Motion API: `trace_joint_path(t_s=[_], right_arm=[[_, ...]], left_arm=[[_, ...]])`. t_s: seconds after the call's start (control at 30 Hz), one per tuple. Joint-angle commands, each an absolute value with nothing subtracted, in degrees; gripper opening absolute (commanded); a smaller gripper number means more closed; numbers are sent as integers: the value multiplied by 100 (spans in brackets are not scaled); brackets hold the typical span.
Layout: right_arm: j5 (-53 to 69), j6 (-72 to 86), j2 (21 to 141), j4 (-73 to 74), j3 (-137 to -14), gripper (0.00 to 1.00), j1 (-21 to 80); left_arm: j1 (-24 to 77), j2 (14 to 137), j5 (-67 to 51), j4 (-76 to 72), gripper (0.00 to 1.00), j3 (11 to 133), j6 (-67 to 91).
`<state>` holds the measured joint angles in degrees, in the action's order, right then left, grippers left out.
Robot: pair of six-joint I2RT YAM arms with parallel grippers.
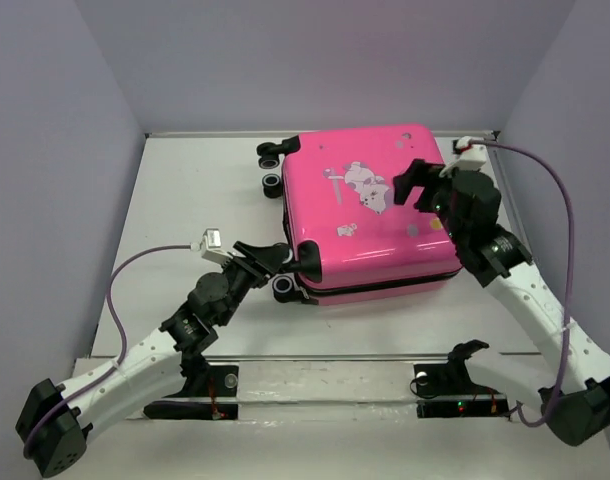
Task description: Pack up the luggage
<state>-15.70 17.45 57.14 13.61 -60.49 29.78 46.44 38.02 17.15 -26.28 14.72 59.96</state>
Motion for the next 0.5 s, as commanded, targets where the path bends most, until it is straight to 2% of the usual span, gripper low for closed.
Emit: trace_joint_path(t_s=[0.0,0.1,0.23,0.33,0.4,0.47], right_arm=[[-1854,2083,6020,1644,-6030,100,1339],[-1803,2083,6389,1644,-5951,100,739],[-740,2101,6986,1679,-5950,100,510],[1435,2013,7686,1416,-6255,99,510],[3066,2065,8198,1275,-6564,95,562],[3697,2083,9047,1213,-7011,93,825]], left_arm=[[4729,3964,1161,-2232,6,1494,4817],[4763,3999,941,-2408,6,1459,4720],[4869,4008,783,-2592,6,1380,4676],[4966,3999,651,-2777,6,1266,4711],[5088,4008,528,-3004,6,1178,4737],[5220,4087,519,-3102,6,1160,4764]])
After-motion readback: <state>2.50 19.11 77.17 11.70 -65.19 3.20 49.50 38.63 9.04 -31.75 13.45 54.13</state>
